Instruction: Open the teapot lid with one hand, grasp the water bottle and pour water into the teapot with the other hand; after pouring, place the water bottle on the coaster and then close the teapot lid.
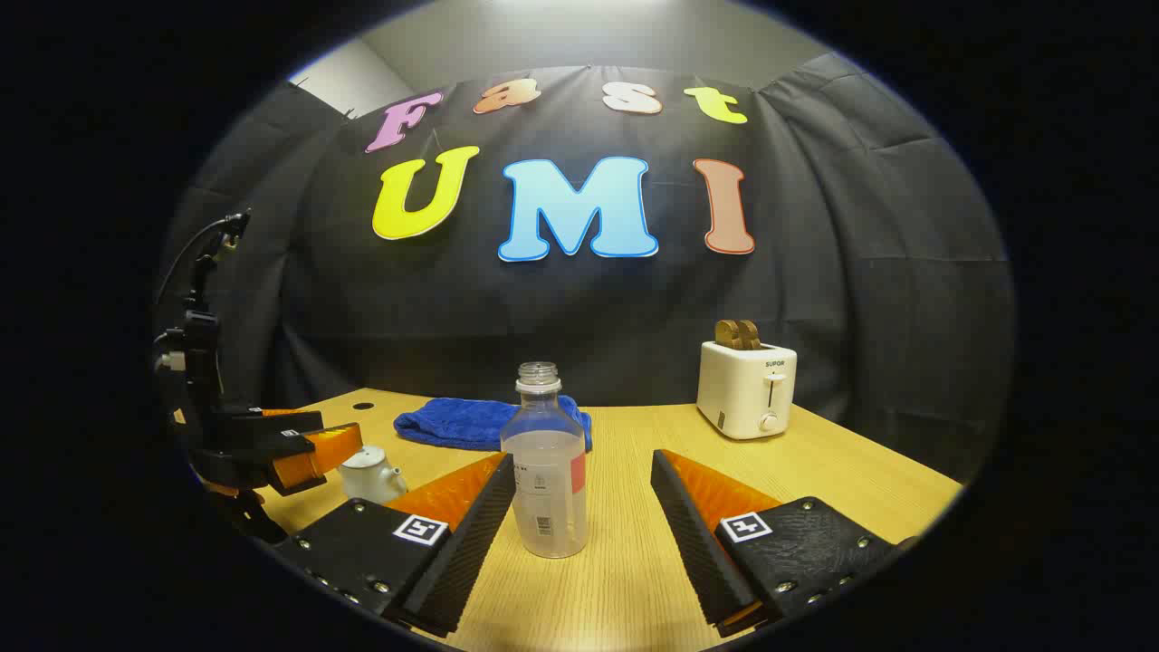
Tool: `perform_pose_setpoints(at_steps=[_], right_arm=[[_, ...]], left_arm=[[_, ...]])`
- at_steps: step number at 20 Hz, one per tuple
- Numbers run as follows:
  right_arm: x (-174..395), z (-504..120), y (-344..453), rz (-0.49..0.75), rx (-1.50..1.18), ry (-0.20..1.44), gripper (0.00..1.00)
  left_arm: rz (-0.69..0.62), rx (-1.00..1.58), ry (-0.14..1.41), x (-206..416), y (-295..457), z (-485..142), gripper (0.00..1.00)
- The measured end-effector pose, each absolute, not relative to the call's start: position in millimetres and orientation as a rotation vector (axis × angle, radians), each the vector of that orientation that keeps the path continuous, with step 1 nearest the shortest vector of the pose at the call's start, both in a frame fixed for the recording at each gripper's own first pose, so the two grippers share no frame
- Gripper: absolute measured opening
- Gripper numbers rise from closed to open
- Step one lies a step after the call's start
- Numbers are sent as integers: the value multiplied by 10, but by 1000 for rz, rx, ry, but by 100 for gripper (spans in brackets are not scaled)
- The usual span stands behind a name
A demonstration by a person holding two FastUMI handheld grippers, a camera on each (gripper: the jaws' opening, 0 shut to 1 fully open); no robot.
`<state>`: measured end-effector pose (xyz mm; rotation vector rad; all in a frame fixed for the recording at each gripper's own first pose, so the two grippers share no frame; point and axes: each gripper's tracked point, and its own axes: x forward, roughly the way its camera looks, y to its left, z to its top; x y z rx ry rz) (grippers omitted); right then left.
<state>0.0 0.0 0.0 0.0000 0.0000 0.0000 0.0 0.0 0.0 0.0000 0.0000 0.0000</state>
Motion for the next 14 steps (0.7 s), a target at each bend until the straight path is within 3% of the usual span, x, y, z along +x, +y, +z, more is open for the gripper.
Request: perform_pose_setpoints(at_steps=[14], right_arm=[[92,-106,-17,2,23,30,94]], left_arm=[[-10,6,60,285,38,-160,90]])
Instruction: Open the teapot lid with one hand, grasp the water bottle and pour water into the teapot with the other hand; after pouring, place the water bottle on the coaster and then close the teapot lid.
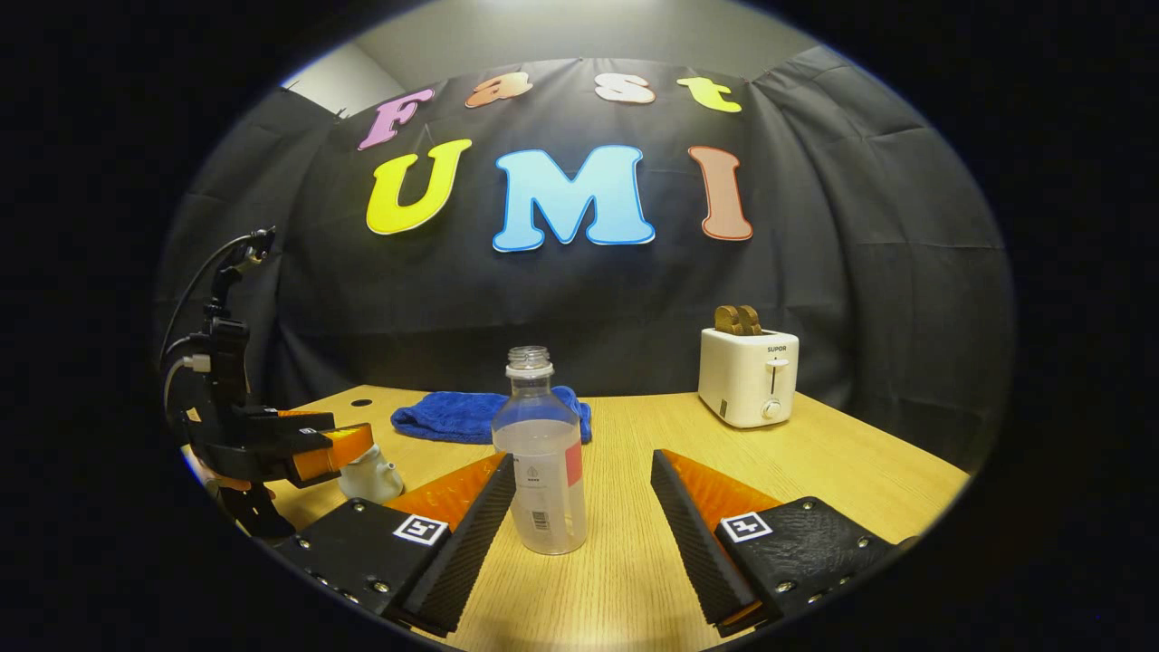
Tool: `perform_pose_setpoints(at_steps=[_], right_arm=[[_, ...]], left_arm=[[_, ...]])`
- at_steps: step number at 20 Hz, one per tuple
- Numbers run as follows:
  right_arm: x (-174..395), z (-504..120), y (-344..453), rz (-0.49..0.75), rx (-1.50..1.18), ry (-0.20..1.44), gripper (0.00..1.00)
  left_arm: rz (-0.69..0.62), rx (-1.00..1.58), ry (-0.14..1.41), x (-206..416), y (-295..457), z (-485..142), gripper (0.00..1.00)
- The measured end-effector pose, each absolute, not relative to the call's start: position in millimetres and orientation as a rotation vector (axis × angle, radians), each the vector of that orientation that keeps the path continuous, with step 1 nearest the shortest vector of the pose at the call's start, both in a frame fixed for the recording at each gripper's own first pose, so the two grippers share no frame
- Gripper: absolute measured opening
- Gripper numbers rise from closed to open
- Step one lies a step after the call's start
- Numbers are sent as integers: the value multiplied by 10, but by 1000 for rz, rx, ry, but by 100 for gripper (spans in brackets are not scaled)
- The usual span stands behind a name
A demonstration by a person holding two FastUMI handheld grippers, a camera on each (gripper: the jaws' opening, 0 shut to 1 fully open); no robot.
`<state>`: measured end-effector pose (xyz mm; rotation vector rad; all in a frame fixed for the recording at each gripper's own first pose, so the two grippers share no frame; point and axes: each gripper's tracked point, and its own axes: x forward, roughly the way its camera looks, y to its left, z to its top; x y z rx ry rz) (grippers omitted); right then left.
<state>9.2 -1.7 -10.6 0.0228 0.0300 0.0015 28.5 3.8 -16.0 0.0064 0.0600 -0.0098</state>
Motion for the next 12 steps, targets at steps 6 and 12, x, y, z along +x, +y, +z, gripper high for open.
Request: perform_pose_setpoints(at_steps=[6,12], right_arm=[[100,-120,-42,-2,26,35,94],[107,-162,-45,-1,34,47,94]], left_arm=[[-17,19,77,339,3,-211,88],[-13,23,80,340,4,-211,88]])
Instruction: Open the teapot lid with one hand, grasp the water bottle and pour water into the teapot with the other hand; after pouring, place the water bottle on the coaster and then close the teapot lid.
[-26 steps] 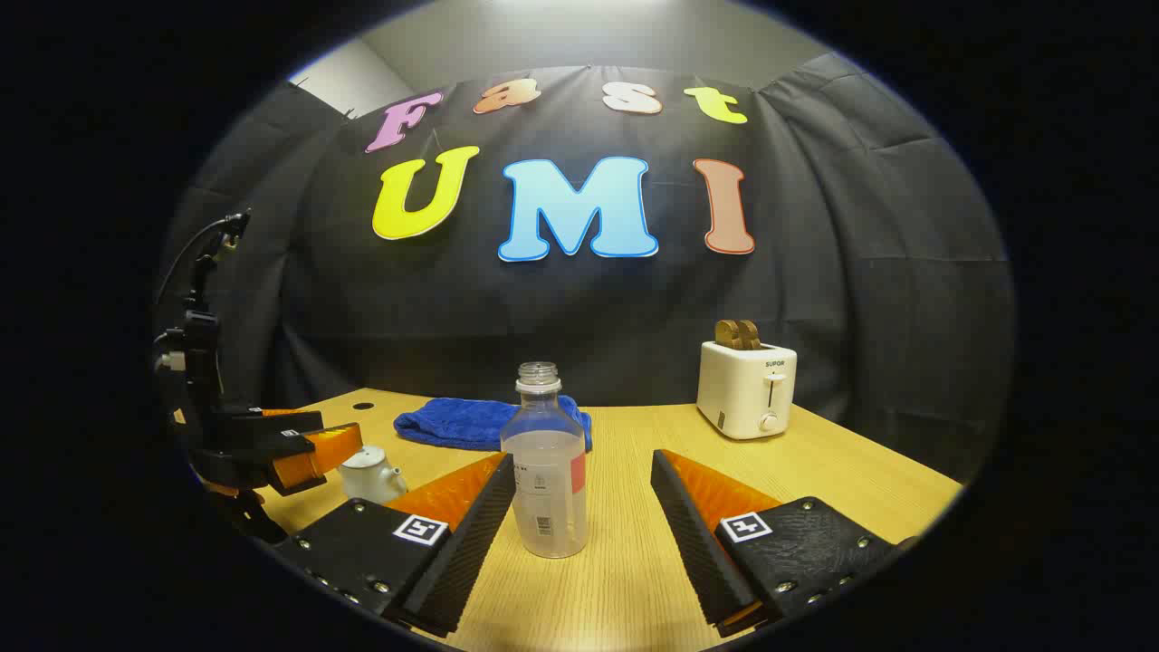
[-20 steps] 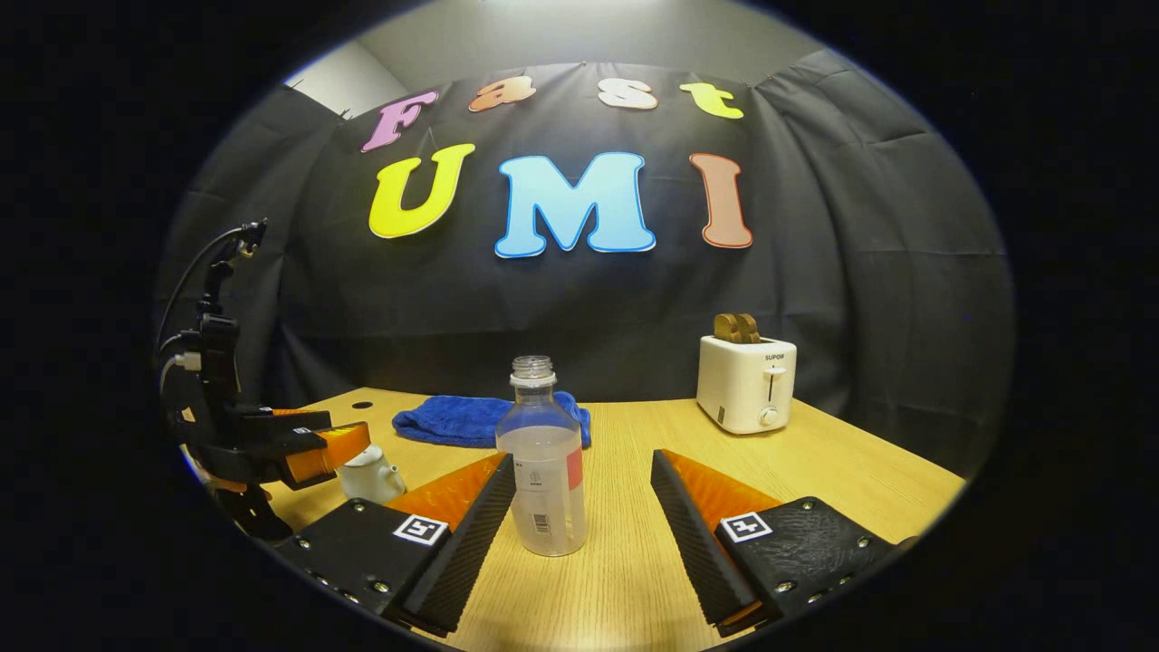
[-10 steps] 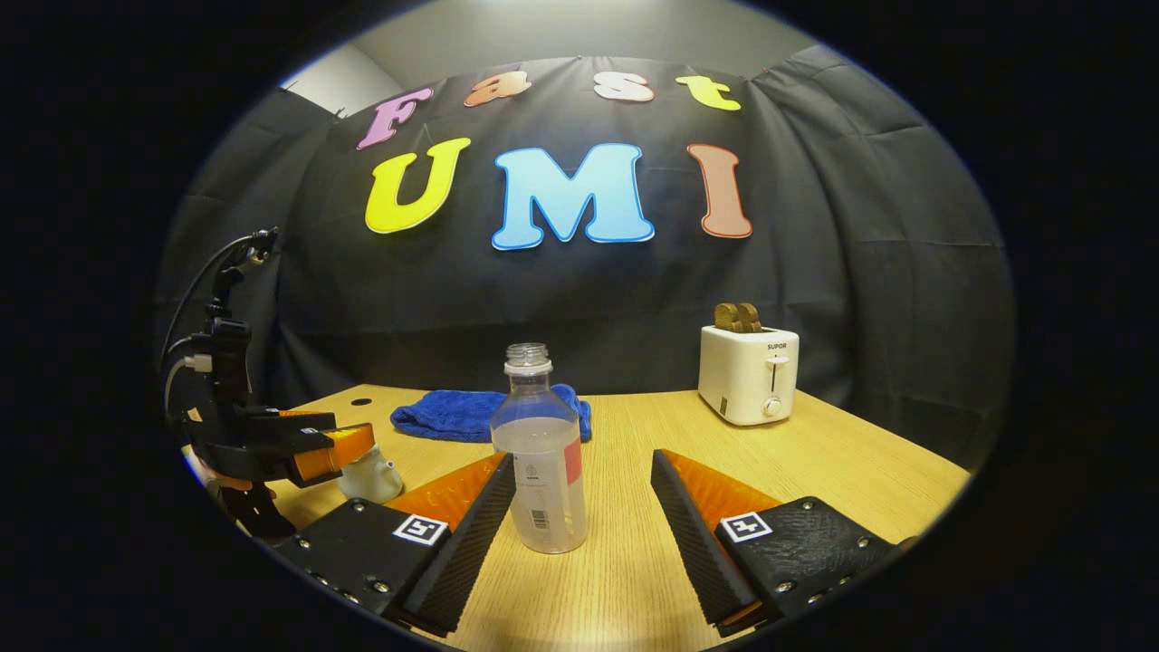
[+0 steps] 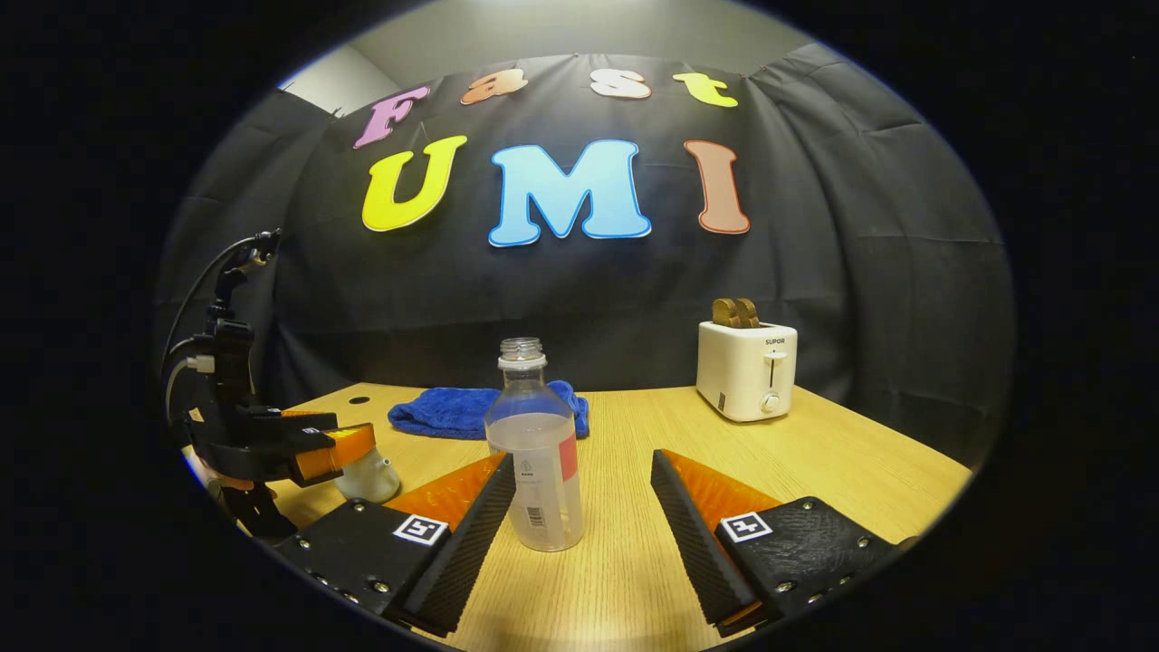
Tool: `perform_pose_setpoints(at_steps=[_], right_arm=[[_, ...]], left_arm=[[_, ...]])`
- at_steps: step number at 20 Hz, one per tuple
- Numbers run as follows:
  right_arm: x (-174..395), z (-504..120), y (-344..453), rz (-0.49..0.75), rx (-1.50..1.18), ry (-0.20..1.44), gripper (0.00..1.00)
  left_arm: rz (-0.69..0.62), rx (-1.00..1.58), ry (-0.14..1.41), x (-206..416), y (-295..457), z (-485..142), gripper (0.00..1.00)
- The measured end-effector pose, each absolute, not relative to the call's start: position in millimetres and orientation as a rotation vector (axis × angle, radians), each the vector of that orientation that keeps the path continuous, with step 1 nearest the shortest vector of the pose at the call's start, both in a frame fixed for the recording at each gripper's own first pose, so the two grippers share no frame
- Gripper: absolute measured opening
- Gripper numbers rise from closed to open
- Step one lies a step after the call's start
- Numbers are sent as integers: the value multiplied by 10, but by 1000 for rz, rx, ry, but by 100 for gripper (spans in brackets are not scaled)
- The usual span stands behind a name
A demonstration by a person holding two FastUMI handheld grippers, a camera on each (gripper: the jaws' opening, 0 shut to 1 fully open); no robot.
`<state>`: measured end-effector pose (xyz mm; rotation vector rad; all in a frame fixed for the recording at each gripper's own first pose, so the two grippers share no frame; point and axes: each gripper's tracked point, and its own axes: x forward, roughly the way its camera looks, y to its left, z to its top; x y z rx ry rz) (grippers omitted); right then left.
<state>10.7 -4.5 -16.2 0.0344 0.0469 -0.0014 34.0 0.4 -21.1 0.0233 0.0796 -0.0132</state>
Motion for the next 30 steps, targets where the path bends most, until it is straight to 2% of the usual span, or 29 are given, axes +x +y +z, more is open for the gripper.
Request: perform_pose_setpoints(at_steps=[4,5,7,8,9,10,11,20,21,24,28,29,30], right_arm=[[109,-180,-63,-4,43,52,94],[105,-177,-74,-6,44,51,94],[111,-178,-91,-9,46,52,94],[113,-187,-100,-11,47,53,94],[110,-192,-104,-12,49,54,94],[112,-203,-114,-13,52,56,94],[110,-206,-124,-15,55,58,94],[120,-268,-165,-22,72,72,94],[119,-268,-172,-23,74,74,94],[121,-285,-204,-29,82,76,94],[143,-287,-218,-28,96,80,94],[139,-283,-207,-23,99,81,94],[137,-291,-192,-19,101,83,94]], left_arm=[[-10,39,90,372,-2,-242,86],[-7,40,90,380,5,-240,78],[-13,37,88,379,-22,-235,75],[-18,40,89,400,-49,-250,72],[-16,46,88,399,-45,-236,65],[-17,51,90,390,-66,-231,64],[-16,55,86,399,-61,-218,53],[0,65,66,477,-57,-225,53],[-3,62,84,316,-46,-188,17],[-4,69,83,416,-58,-214,14],[6,84,86,399,-57,-181,17],[4,70,75,413,-31,-157,7],[1,67,75,424,-57,-180,7]])
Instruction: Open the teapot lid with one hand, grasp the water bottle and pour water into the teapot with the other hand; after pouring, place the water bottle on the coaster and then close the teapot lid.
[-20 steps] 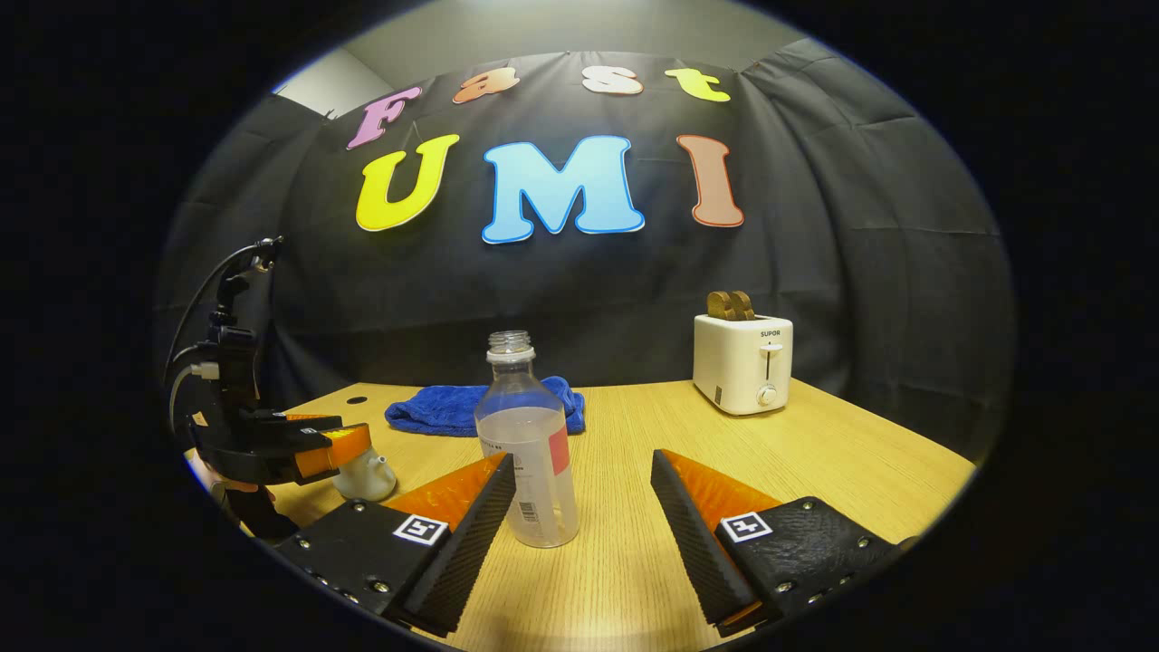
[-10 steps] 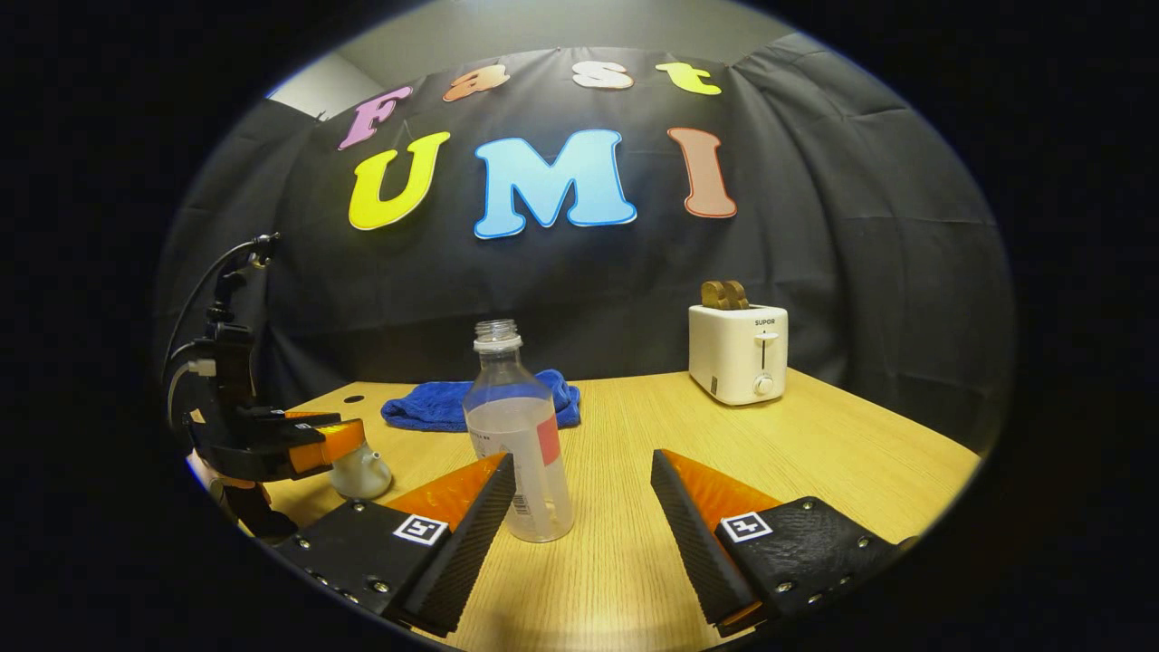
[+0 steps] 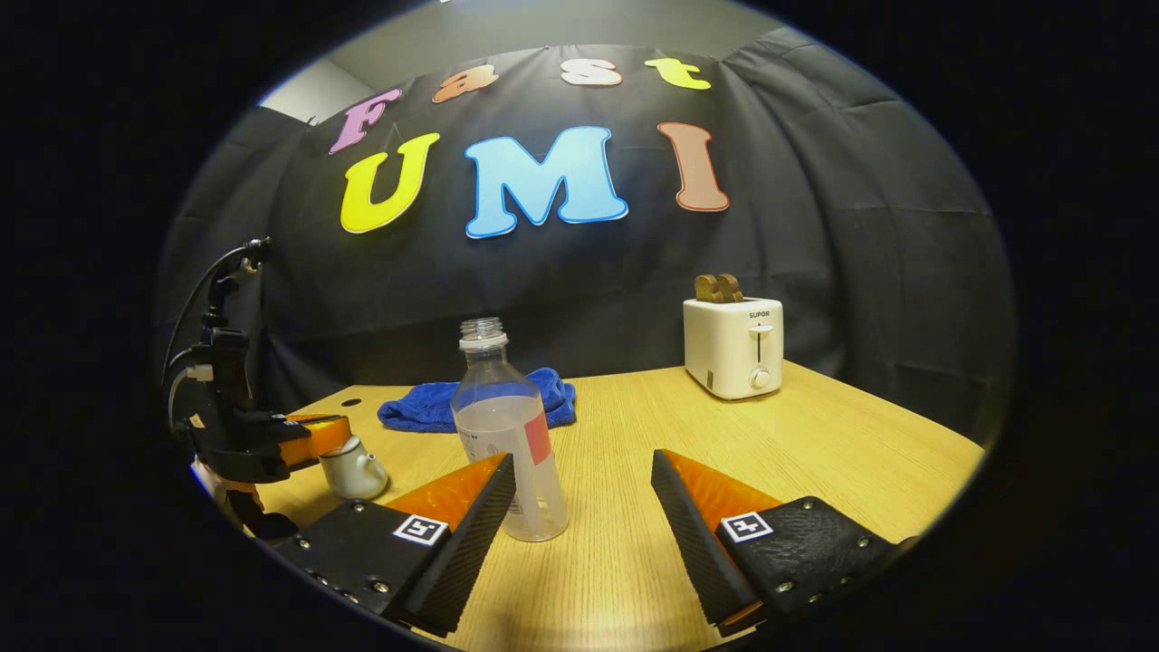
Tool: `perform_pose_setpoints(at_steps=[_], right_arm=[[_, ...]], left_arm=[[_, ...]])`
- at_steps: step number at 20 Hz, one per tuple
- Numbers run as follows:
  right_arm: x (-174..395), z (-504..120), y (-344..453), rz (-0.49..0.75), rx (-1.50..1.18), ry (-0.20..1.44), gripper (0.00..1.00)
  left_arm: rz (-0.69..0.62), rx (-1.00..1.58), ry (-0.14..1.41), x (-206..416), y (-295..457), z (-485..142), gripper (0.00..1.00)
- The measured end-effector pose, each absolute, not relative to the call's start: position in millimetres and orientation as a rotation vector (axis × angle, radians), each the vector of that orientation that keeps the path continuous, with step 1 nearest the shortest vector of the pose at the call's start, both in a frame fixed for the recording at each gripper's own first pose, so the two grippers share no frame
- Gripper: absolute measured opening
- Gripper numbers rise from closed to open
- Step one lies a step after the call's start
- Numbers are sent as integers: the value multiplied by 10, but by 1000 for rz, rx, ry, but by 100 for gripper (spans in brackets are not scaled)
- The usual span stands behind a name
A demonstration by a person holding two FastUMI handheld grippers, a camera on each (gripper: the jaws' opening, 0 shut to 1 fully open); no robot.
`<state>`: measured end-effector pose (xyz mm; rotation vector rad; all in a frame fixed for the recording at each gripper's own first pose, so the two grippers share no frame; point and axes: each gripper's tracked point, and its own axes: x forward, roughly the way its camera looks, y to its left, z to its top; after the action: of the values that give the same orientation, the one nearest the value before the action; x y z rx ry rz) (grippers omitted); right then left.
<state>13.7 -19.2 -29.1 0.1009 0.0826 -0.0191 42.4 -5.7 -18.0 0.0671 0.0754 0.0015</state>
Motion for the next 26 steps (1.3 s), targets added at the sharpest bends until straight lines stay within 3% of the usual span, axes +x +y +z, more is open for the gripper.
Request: perform_pose_setpoints(at_steps=[14,26], right_arm=[[325,-274,107,84,49,135,94],[621,-435,300,119,-48,216,94]], left_arm=[[-37,11,40,238,53,96,8],[23,-51,31,-148,590,118,8]])
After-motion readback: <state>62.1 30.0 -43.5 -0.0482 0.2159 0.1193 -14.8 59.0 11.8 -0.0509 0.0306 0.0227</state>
